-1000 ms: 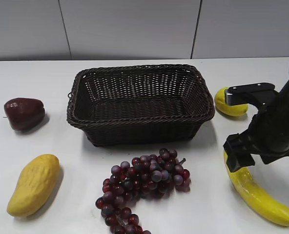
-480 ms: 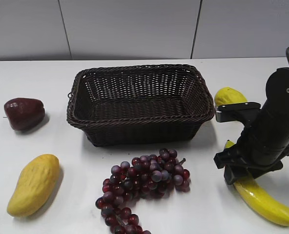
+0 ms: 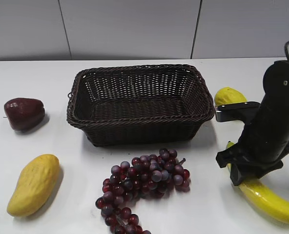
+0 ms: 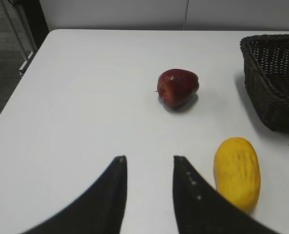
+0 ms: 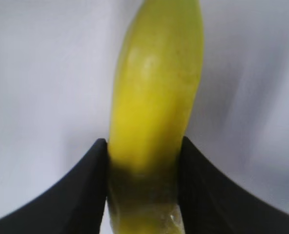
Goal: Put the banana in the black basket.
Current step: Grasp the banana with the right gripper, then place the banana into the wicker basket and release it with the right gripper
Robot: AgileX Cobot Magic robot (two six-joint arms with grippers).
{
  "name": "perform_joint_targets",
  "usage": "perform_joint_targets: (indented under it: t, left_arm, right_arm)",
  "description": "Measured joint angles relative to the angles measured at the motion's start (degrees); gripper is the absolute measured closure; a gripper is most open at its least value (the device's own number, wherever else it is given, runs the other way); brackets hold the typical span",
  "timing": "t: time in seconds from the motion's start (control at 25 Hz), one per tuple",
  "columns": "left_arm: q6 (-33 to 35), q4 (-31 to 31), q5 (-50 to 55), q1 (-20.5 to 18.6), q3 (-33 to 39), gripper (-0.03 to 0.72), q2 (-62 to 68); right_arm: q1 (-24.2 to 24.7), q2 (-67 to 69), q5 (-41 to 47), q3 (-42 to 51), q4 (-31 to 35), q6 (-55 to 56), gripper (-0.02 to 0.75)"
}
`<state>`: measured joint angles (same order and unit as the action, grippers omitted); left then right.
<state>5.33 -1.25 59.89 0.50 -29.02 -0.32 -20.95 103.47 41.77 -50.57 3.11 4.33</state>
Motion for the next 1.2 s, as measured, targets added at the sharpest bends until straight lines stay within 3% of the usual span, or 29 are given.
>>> perform_joint_targets:
  t: [0.36, 0.6, 0.84, 1.0, 1.2]
  left_arm:
    - [0.00, 0.00, 0.00, 0.00, 0.00, 0.452, 0.00]
    - [0.00, 0.00, 0.00, 0.00, 0.00, 0.452, 0.00]
    - [0.00, 0.00, 0.00, 0.00, 0.00, 0.452, 0.00]
    - [0.00, 0.00, 0.00, 0.00, 0.00, 0.452, 0.00]
    - [0.00, 0.00, 0.00, 0.00, 0.00, 0.452, 0.00]
  right_arm:
    - [0.00, -2.20, 23.82, -16.75, -1.84, 0.02, 0.396]
    - [-0.17, -3.35, 27.13, -32.43, 7.11, 0.02, 0.396]
    - [-4.48, -3.35, 18.97, -44.07, 11.86, -2.08, 0.396]
    - [-8.17, -3.06, 7.70, -44.82, 12.25, -7.18, 0.396]
    - [-10.67, 0.92, 0.00, -45.07, 12.45, -12.97, 0.396]
